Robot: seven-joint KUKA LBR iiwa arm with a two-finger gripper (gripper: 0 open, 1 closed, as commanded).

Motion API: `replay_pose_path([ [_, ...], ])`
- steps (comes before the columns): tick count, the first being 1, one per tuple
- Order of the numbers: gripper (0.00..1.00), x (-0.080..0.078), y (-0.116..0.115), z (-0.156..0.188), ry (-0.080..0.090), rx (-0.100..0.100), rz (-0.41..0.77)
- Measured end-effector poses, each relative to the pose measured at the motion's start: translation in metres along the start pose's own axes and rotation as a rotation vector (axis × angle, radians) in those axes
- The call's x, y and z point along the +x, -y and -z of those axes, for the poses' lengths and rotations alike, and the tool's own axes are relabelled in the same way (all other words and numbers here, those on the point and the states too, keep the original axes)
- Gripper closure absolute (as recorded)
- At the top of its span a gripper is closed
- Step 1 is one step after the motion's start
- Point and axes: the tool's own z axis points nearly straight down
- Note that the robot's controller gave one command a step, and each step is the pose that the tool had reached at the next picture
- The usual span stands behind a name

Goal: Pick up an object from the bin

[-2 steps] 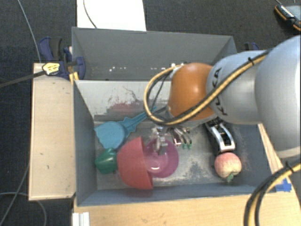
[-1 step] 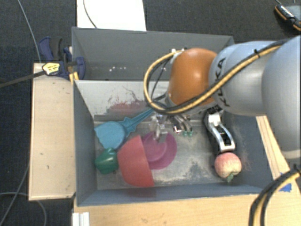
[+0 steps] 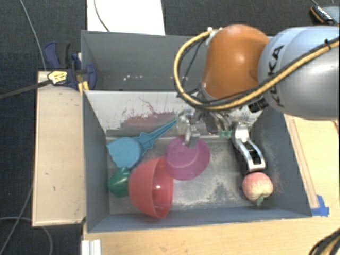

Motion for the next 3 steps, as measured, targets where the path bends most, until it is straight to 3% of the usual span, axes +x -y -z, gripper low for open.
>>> replay_pose_path([
  [1, 1.00, -0.001, 0.001, -0.027, 0.011, 0.000, 0.002],
  [2, 1.00, 0.002, 0.002, -0.054, -0.005, 0.000, 0.063],
  [3, 1.00, 0.035, -0.014, -0.066, -0.001, -0.001, 0.363],
])
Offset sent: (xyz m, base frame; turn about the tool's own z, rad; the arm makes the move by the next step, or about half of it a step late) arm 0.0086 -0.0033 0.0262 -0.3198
